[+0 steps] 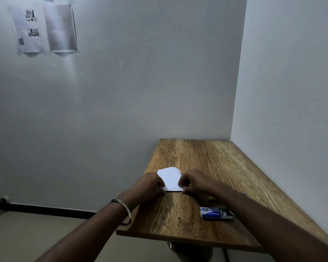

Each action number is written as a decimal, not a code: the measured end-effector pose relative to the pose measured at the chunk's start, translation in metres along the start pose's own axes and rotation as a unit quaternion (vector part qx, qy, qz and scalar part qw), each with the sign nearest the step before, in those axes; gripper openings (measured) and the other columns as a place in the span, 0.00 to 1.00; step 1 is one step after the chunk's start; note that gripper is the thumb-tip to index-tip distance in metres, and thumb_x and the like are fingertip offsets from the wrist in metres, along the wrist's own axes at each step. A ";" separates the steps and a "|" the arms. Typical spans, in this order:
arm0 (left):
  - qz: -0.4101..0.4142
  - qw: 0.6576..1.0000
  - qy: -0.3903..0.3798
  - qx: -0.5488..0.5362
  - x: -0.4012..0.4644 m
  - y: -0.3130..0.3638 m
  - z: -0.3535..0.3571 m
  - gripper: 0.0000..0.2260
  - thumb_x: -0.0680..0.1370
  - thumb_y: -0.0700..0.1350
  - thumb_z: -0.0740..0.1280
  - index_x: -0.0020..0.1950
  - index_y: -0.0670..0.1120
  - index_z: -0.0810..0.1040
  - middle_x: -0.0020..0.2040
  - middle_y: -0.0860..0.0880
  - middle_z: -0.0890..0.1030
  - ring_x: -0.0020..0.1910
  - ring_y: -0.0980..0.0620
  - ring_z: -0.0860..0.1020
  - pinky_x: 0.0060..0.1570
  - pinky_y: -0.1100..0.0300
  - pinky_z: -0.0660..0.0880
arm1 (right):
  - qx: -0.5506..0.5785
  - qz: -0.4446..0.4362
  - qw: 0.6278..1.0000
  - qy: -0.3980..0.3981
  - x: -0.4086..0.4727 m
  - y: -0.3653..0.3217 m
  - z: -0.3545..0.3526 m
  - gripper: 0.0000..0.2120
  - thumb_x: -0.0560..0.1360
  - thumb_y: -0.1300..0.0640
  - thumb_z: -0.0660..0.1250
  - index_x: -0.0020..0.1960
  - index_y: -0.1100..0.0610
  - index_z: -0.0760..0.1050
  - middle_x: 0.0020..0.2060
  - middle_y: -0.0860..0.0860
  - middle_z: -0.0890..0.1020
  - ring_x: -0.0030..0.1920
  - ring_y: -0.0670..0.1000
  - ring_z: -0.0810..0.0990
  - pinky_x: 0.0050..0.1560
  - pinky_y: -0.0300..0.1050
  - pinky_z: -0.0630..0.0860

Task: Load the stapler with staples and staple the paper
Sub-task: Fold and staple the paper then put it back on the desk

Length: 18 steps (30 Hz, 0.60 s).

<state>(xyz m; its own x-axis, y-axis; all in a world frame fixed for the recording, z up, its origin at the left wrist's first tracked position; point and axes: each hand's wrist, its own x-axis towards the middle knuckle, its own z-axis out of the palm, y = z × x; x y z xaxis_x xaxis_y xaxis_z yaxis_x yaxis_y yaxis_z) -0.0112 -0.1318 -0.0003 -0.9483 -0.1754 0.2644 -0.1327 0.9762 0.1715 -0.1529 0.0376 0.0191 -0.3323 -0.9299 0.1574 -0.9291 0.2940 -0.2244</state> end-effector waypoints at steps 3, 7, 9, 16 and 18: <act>-0.006 1.000 0.002 0.001 0.001 0.000 -0.001 0.13 0.78 0.48 0.69 0.61 0.46 0.82 0.57 0.48 0.82 0.54 0.51 0.79 0.52 0.61 0.74 | 0.008 0.002 1.000 -0.004 0.002 0.002 -0.003 0.15 0.73 0.59 0.75 0.59 0.60 0.82 0.56 0.54 0.84 0.55 0.48 0.83 0.56 0.40 0.79; -0.007 1.000 -0.003 -0.003 0.002 0.001 -0.005 0.13 0.80 0.47 0.66 0.62 0.45 0.81 0.59 0.48 0.82 0.55 0.52 0.80 0.54 0.60 0.76 | 0.020 0.000 1.000 -0.003 0.002 0.006 -0.006 0.13 0.74 0.59 0.74 0.58 0.59 0.83 0.55 0.53 0.85 0.54 0.47 0.83 0.54 0.36 0.77; -0.005 1.000 -0.001 0.002 0.001 0.001 -0.006 0.12 0.81 0.46 0.65 0.61 0.46 0.82 0.59 0.49 0.83 0.55 0.51 0.80 0.55 0.59 0.76 | 0.030 0.000 1.000 0.000 0.001 0.010 -0.006 0.12 0.75 0.59 0.73 0.58 0.59 0.83 0.56 0.53 0.85 0.54 0.47 0.83 0.52 0.33 0.74; -0.031 0.999 0.018 -0.003 0.000 0.000 -0.005 0.12 0.82 0.46 0.63 0.60 0.47 0.82 0.56 0.49 0.84 0.51 0.52 0.81 0.52 0.56 0.78 | 0.042 -0.007 0.999 0.016 0.001 0.017 -0.001 0.11 0.78 0.57 0.70 0.59 0.58 0.82 0.55 0.51 0.84 0.48 0.41 0.78 0.42 0.29 0.68; -0.040 0.999 0.029 -0.007 0.000 0.000 -0.003 0.11 0.82 0.46 0.63 0.59 0.47 0.82 0.54 0.49 0.84 0.49 0.52 0.81 0.50 0.57 0.78 | 0.053 -0.006 0.998 0.020 0.002 0.019 0.000 0.11 0.78 0.56 0.70 0.58 0.57 0.83 0.54 0.51 0.85 0.45 0.39 0.77 0.41 0.29 0.68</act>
<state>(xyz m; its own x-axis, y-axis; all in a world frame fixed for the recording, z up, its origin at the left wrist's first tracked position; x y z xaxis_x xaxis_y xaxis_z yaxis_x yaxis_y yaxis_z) -0.0106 -0.1323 0.0030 -0.9165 -0.2600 0.3041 -0.2025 0.9570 0.2078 -0.1711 0.0413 0.0154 -0.3299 -0.9230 0.1981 -0.9114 0.2567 -0.3218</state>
